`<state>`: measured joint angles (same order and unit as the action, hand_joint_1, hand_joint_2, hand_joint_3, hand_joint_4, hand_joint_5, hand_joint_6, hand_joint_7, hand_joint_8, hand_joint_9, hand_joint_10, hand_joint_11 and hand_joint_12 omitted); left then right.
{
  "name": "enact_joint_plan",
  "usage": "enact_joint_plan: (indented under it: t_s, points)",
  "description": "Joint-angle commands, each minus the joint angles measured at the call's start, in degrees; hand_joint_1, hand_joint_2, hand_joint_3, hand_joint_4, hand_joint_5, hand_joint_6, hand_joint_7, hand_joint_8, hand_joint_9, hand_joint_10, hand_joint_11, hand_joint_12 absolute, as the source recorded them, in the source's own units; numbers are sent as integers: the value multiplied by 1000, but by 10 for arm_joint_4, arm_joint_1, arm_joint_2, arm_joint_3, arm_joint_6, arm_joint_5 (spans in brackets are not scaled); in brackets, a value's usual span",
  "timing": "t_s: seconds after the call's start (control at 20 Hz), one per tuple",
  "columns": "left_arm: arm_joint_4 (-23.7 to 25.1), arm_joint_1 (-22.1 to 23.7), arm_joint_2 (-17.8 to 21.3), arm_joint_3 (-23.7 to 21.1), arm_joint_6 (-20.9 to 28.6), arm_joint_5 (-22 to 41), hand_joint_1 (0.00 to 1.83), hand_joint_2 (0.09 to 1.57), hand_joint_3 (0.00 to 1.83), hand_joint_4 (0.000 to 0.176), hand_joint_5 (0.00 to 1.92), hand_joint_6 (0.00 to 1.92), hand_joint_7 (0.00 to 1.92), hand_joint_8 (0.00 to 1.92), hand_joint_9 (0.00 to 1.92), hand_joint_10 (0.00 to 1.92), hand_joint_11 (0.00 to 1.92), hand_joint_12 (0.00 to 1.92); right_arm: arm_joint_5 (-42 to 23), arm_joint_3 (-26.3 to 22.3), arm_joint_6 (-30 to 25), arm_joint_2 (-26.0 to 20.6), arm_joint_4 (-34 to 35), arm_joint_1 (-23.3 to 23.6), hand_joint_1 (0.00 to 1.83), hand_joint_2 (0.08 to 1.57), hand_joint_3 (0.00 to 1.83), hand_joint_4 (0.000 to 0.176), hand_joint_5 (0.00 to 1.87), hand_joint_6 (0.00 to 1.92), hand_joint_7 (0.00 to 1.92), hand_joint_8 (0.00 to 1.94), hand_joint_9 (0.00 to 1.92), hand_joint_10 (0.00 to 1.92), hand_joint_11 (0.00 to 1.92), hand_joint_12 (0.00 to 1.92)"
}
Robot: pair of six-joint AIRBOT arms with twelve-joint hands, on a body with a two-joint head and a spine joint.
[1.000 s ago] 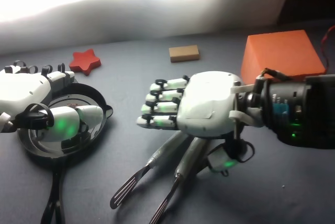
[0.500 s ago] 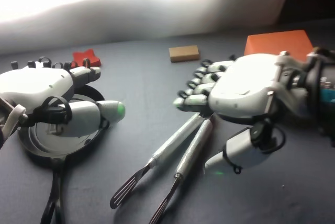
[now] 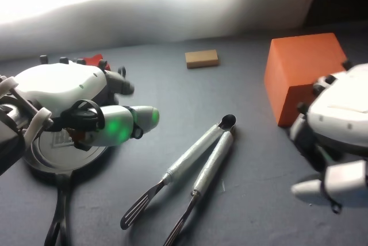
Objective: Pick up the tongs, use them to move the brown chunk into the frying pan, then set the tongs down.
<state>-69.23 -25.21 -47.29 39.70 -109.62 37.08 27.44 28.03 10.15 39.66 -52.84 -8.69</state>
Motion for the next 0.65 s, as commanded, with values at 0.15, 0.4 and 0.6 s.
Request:
enact_joint_plan:
  t_s: [0.15, 0.4, 0.6]
  points:
    - [36, 17, 2, -7, 0, 28, 127, 1375, 0, 0, 819, 1415, 850, 1606, 736, 1763, 524, 1919, -8, -17, 11, -46, 6, 22, 265, 1334, 26, 0, 1051, 1422, 1199, 1505, 1092, 1854, 916, 1921]
    - [36, 20, 2, -4, 4, 13, 401, 1360, 0, 0, 913, 1803, 979, 1793, 939, 1901, 869, 1921, -23, -19, 22, -69, 7, 16, 390, 1425, 49, 0, 1170, 1753, 1310, 1786, 1293, 1920, 1214, 1921]
    - [36, 18, 2, 3, 4, 13, 597, 1424, 5, 0, 975, 1921, 1022, 1916, 1037, 1921, 1087, 1921, -33, -18, 23, -69, 7, 13, 720, 1420, 102, 176, 1228, 1921, 1348, 1941, 1390, 1921, 1388, 1921]
